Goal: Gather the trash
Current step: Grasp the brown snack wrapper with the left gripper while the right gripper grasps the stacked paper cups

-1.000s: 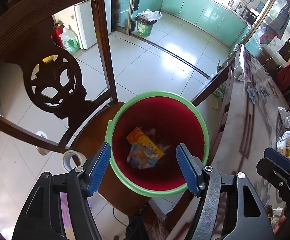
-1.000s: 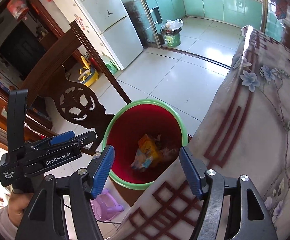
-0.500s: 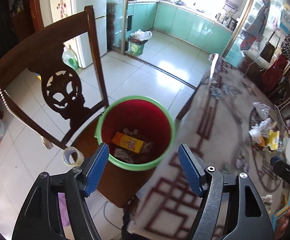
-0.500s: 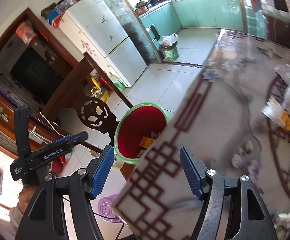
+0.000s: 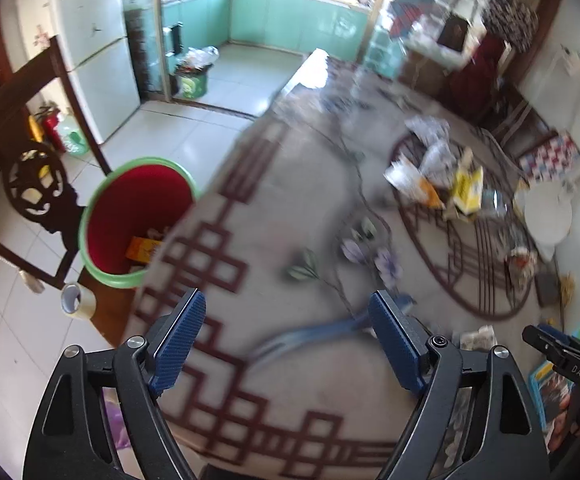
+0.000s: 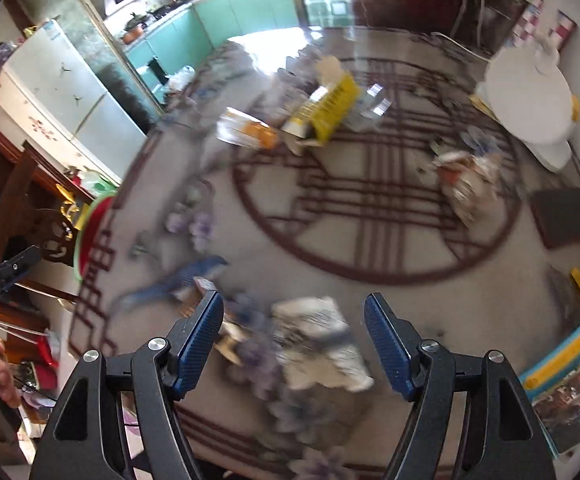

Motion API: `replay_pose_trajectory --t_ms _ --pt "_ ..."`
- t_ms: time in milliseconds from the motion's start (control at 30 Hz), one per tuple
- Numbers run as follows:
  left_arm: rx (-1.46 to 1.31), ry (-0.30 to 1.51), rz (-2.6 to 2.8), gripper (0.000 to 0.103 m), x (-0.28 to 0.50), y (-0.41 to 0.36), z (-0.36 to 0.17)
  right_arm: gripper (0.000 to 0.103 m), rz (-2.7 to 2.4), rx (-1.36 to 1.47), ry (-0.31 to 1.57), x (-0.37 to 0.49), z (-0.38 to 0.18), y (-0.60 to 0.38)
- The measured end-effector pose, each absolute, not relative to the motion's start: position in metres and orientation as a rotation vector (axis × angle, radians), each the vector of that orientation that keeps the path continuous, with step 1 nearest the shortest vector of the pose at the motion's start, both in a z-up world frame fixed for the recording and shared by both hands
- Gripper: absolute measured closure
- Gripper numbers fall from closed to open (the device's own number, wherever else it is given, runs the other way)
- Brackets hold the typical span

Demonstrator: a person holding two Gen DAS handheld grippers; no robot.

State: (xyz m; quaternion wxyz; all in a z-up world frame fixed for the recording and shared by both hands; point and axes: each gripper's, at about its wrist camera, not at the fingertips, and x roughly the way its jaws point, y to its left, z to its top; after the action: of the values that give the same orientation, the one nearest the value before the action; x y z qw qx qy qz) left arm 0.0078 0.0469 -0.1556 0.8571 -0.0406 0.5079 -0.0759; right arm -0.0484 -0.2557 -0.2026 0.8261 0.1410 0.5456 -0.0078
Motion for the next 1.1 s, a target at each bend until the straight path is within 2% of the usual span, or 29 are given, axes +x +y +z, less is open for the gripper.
replay_pose_trajectory --t_ms 267,300,333,367,400,567,800,833,867,900,933,967,1000,1100 --pt "-0.058 1.232 -0.292 0.015 0.003 -0.032 -0.199 0.03 0.028 0.273 1.311 -0.046 -0.266 -0.267" --pt "-0.063 1.251 -0.302 0.015 0.002 -0.039 -0.205 0.034 0.033 0.281 1.305 -0.045 -0.271 -0.269" --pt "-0.064 1.266 -0.304 0.015 0.001 -0.045 -0.21 0.043 0.037 0.29 1.296 -0.046 -0.274 -0.271" --pt "-0.064 1.286 -0.304 0.015 0.002 -0.05 -0.215 0.076 0.043 0.303 1.295 -0.046 -0.276 -0.273" --pt "-0.063 1.309 -0.304 0.015 0.003 -0.055 -0.222 0.086 0.04 0.329 1.294 -0.047 -0.278 -0.277" --pt "-0.068 1.4 -0.303 0.015 0.01 -0.074 -0.245 0.087 0.032 0.385 1.215 -0.054 -0.265 -0.29" --pt "0.049 1.394 -0.283 0.016 0.019 -0.105 -0.26 0.087 -0.027 0.303 1.122 -0.06 -0.229 -0.298" --pt "0.068 1.379 -0.279 0.018 0.018 -0.107 -0.261 0.087 -0.037 0.306 1.112 -0.061 -0.225 -0.3" --pt "0.084 1.365 -0.279 0.033 0.017 -0.11 -0.261 0.087 -0.043 0.312 1.103 -0.061 -0.221 -0.302" --pt "0.077 1.359 -0.297 0.043 0.015 -0.112 -0.26 0.087 -0.045 0.318 1.097 -0.063 -0.217 -0.304" --pt "0.07 1.354 -0.311 0.049 0.014 -0.114 -0.259 0.087 -0.051 0.32 1.09 -0.063 -0.213 -0.305" --pt "0.07 1.349 -0.325 0.063 0.012 -0.116 -0.257 0.087 -0.056 0.318 1.085 -0.063 -0.209 -0.306" --pt "0.086 1.341 -0.326 0.07 0.01 -0.118 -0.254 0.087 -0.059 0.315 1.079 -0.063 -0.206 -0.306" --pt "0.087 1.309 -0.34 0.079 0.006 -0.118 -0.243 0.087 -0.057 0.313 1.062 -0.061 -0.198 -0.304"
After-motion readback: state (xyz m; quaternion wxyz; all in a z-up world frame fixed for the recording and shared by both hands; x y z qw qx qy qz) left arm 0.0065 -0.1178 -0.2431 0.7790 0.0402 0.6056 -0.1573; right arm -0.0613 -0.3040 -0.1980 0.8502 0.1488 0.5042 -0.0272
